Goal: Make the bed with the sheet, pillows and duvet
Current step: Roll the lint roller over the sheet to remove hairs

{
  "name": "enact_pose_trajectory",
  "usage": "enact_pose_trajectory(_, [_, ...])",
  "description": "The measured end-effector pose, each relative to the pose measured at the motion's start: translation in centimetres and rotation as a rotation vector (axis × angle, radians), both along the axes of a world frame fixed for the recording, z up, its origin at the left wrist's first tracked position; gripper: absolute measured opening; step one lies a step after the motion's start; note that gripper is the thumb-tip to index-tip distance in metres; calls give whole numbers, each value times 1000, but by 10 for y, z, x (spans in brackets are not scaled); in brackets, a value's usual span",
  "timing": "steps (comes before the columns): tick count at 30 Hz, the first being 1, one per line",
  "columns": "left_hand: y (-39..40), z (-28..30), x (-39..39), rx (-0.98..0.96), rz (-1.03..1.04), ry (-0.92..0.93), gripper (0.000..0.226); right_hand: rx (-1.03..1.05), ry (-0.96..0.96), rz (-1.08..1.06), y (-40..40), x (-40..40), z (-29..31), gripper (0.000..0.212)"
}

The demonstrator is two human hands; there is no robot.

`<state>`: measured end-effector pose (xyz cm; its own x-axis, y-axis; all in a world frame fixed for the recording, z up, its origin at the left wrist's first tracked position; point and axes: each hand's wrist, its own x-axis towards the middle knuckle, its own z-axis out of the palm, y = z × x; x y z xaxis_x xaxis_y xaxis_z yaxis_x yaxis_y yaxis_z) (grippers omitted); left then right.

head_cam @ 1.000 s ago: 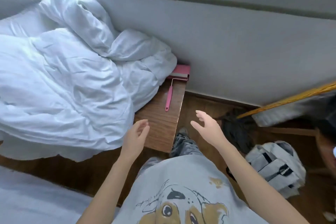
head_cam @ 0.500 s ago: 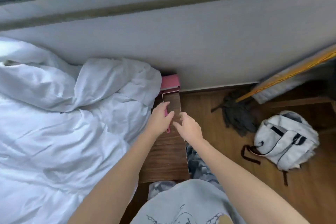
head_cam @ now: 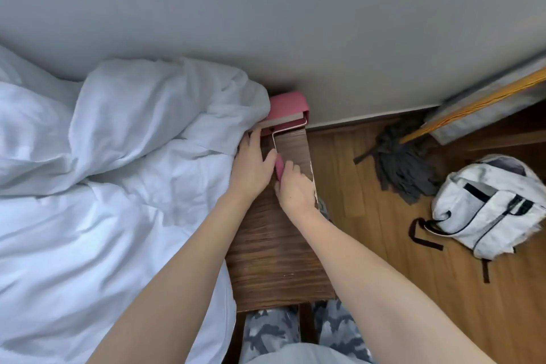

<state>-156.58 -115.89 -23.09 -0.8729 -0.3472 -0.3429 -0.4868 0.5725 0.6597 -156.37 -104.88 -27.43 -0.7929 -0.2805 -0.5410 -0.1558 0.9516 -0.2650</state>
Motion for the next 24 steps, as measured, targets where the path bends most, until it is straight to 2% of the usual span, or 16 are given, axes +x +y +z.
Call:
enact_pose_trajectory(7, [-23,7,20,-80,43,119,53,-18,-46,-28,18,-6,-7,20])
enact_pose_trajectory(13, [-42,9,30,-80,86,107,36,52,-123,32,55,-3,-2,23])
enact_pose_trajectory(16, [-37,8,26,-110,-30,101,45,84,-169,80,73,-1,2,22])
enact_pose_trajectory(21, [-19,1,23,-173,-340,-55,57,88,-204,167,99,-5,6,15])
enact_pose_trajectory(24, [-4,-7,23,-127,-372,-158,68,97,-218,221,114,-17,11,13])
